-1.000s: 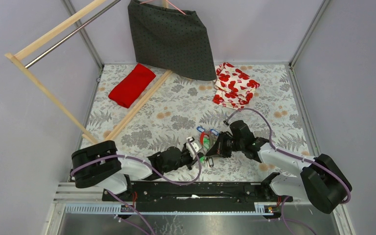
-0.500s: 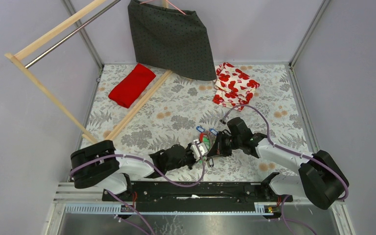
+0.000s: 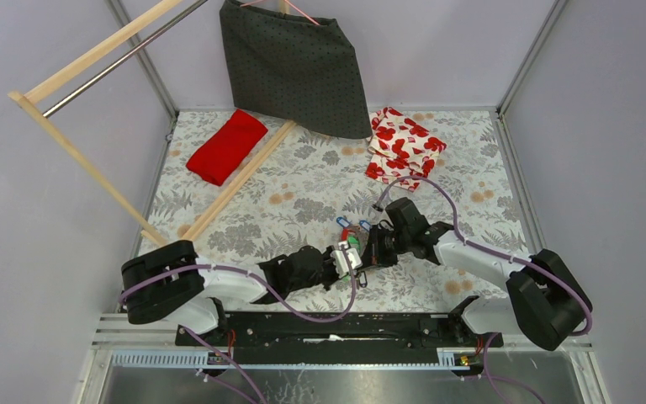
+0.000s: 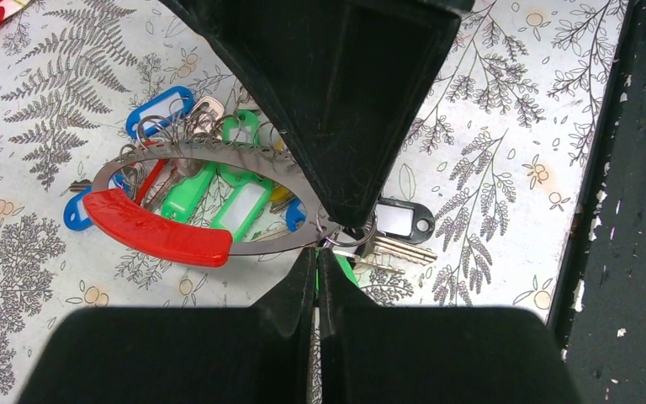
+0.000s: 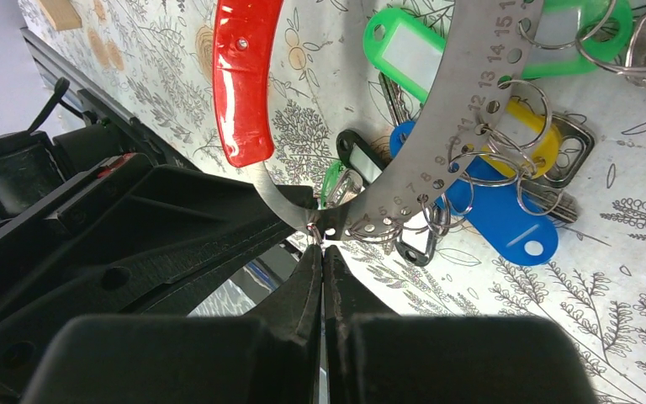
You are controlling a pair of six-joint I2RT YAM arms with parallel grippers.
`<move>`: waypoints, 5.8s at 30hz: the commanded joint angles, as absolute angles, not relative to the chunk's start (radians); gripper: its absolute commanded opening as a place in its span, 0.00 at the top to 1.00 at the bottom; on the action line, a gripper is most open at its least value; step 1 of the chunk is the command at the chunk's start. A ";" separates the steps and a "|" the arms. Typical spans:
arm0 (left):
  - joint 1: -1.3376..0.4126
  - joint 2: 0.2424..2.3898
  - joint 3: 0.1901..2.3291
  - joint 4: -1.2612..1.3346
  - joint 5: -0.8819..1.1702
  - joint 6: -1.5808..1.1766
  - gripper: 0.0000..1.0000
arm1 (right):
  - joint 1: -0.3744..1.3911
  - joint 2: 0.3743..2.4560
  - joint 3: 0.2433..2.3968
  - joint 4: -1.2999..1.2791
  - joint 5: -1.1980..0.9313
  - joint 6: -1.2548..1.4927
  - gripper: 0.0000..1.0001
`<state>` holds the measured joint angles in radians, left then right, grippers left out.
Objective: Remove the keys from the keyring
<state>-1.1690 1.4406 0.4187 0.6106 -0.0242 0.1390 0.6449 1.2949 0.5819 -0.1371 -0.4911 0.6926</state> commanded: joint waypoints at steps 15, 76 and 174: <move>-1.181 1.492 0.471 0.838 0.035 0.036 1.00 | 0.652 1.254 0.534 -0.125 -0.370 0.735 0.86; -1.166 1.617 0.520 0.847 0.069 -0.173 1.00 | 0.728 0.724 0.084 0.208 -0.025 1.391 0.47; -1.131 1.528 0.531 0.696 0.098 0.079 1.00 | 0.749 0.876 0.199 0.108 -0.421 0.991 1.00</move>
